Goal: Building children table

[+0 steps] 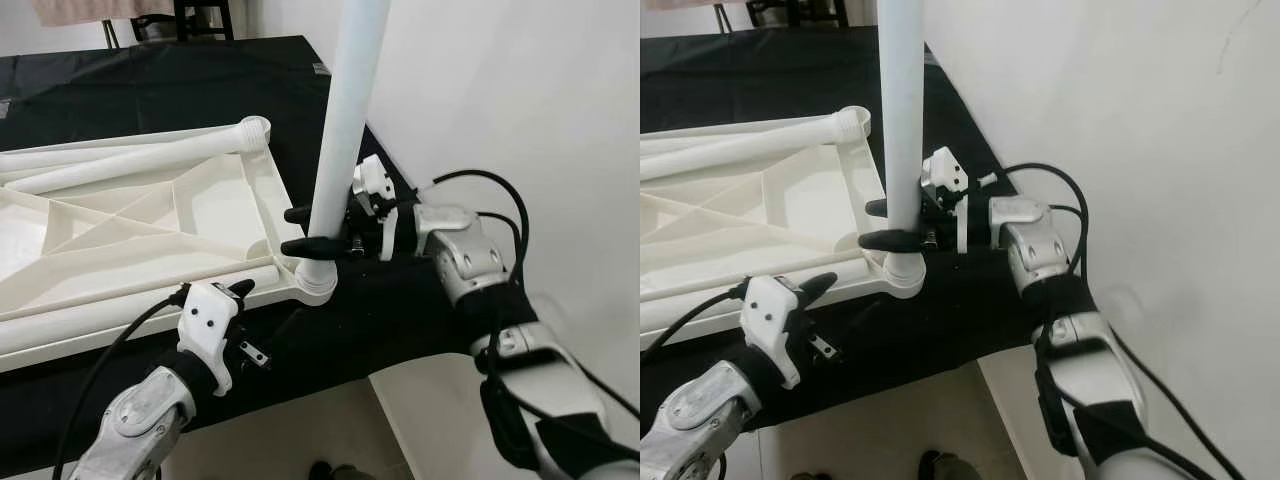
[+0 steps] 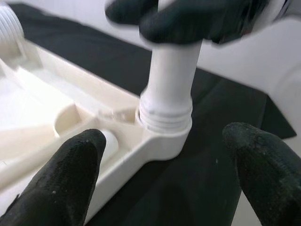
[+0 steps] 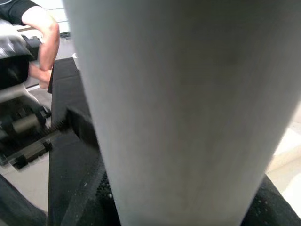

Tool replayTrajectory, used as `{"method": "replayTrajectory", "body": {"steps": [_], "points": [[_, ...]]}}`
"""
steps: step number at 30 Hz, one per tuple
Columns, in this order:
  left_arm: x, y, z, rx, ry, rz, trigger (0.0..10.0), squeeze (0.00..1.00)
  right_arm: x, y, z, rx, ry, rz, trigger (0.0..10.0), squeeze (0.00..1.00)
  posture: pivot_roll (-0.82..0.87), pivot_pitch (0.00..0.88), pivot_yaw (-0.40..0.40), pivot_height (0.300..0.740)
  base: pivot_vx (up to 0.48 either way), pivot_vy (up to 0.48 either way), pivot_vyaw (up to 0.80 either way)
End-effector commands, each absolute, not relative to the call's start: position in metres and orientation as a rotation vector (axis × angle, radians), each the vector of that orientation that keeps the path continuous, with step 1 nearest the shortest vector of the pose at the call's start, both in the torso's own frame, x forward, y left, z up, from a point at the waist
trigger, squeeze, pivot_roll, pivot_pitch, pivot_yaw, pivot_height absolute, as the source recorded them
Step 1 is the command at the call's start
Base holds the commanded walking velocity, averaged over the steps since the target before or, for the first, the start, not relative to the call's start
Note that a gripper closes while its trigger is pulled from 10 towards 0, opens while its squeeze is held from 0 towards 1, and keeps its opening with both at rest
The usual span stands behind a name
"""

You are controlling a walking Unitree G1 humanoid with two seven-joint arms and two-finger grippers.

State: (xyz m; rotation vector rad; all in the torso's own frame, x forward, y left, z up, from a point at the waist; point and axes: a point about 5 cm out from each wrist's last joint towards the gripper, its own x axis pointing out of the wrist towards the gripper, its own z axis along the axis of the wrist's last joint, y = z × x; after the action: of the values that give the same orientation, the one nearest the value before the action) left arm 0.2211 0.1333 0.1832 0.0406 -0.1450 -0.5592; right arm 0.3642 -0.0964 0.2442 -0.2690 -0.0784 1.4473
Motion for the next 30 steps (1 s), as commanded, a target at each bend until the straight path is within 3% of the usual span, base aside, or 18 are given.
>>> {"method": "replayTrajectory", "body": {"steps": [1, 7, 8, 9, 10, 11, 12, 15, 22, 23, 26, 27, 30], "points": [[0.215, 0.134, 0.183, 0.041, -0.133, -0.567, 10.0, 0.00, 0.366, -0.101, 0.226, -0.291, -0.012, 1.383, 0.0, 0.00, 0.12, 0.200, -0.143, 0.740, 0.000, 0.000, 0.00], [0.208, 0.146, 0.178, 0.036, -0.103, -0.511, 10.0, 0.00, 0.359, -0.132, 0.195, -0.331, 0.051, 1.164, 0.0, 0.00, 0.09, 0.208, -0.132, 0.740, 0.000, 0.000, 0.00], [0.206, 0.150, 0.174, 0.036, -0.088, -0.496, 10.0, 0.00, 0.358, -0.136, 0.188, -0.318, 0.066, 1.051, 0.0, 0.00, 0.09, 0.208, -0.133, 0.740, 0.000, 0.000, 0.00], [0.203, 0.154, 0.170, 0.036, -0.071, -0.476, 10.0, 0.00, 0.361, -0.136, 0.178, -0.269, 0.080, 0.736, 0.0, 0.00, 0.09, 0.211, -0.128, 0.740, 0.000, 0.000, 0.00], [0.203, 0.154, 0.170, 0.036, -0.071, -0.476, 10.0, 0.00, 0.361, -0.136, 0.178, -0.269, 0.080, 0.736, 0.0, 0.00, 0.09, 0.211, -0.128, 0.740, 0.000, 0.000, 0.00], [0.202, 0.157, 0.168, 0.037, -0.059, -0.464, 10.0, 0.00, 0.360, -0.141, 0.171, -0.241, 0.098, 0.502, 0.0, 0.00, 0.09, 0.211, -0.128, 0.740, 0.000, 0.000, 0.00], [0.202, 0.159, 0.167, 0.031, -0.055, -0.451, 10.0, 0.00, 0.345, -0.136, 0.160, -0.238, 0.111, 0.403, 0.0, 0.00, 0.07, 0.229, -0.107, 0.740, 0.000, 0.000, 0.00], [0.204, 0.159, 0.167, 0.021, -0.051, -0.441, 10.0, 0.00, 0.320, -0.113, 0.147, -0.241, 0.141, 0.461, 0.0, 0.00, 0.07, 0.226, -0.103, 0.740, 0.000, 0.000, 0.00], [0.207, 0.155, 0.168, 0.012, -0.051, -0.448, 10.0, 0.00, 0.331, -0.099, 0.152, -0.257, 0.108, 0.540, 0.0, 0.00, 0.07, 0.216, -0.108, 0.740, 0.000, 0.000, 0.00], [0.207, 0.154, 0.170, 0.011, -0.054, -0.455, 10.0, 0.00, 0.338, -0.098, 0.161, -0.240, 0.079, 0.528, 10.0, 0.00, 0.07, 0.216, -0.106, 0.740, 0.000, 0.000, 0.00], [0.208, 0.153, 0.171, 0.010, -0.057, -0.463, 10.0, 0.00, 0.344, -0.096, 0.176, -0.216, 0.033, 0.523, 10.0, 0.00, 0.07, 0.214, -0.105, 0.740, 0.000, 0.000, 0.00], [0.208, 0.153, 0.171, 0.014, -0.058, -0.466, 10.0, 0.00, 0.347, -0.093, 0.185, -0.194, 0.004, 0.572, 10.0, 1.00, 0.07, 0.212, -0.106, 0.740, 0.000, 0.000, 0.00], [0.209, 0.153, 0.172, 0.016, -0.059, -0.468, 10.0, 0.00, 0.351, -0.092, 0.198, -0.184, -0.067, 0.624, 10.0, 1.00, 0.07, 0.212, -0.106, 0.740, 0.000, 0.000, 0.00]]}}
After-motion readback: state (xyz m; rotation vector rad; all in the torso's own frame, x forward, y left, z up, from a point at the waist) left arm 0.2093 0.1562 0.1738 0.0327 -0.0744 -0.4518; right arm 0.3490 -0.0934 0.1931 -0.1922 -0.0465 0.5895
